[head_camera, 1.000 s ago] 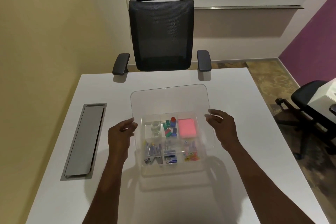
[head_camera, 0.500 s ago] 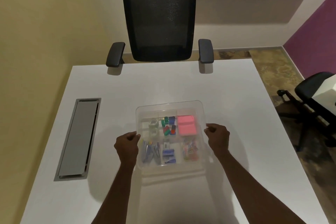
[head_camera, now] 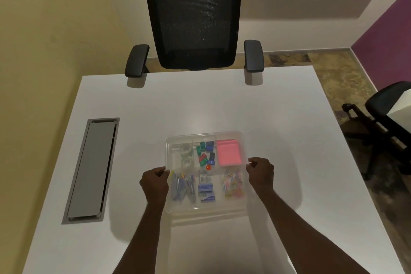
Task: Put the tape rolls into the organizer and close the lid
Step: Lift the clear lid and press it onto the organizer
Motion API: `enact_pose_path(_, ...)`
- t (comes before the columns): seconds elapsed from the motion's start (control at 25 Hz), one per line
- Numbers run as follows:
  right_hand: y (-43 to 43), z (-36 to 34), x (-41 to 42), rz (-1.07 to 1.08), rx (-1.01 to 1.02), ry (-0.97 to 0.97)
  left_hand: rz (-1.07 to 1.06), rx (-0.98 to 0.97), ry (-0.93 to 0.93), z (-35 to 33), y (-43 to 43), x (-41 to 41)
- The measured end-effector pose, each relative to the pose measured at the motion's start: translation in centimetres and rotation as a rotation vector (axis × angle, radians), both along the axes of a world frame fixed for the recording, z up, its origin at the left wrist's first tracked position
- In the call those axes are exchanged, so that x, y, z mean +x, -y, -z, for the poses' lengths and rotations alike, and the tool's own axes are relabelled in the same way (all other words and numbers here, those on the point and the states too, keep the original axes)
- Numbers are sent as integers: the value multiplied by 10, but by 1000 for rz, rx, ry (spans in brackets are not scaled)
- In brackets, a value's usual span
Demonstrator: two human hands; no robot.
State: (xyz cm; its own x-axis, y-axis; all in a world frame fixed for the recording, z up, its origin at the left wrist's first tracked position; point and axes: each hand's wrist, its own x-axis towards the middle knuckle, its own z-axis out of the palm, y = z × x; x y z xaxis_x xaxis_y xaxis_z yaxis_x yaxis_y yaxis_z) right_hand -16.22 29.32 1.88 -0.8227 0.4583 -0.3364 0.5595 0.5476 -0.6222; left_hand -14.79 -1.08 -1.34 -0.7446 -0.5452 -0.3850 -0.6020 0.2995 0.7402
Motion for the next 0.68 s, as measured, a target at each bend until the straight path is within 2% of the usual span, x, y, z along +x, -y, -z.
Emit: enact_pose_path(0.68,0,4,-10,-19,-18,17,-9,-4,47,6,1,-12)
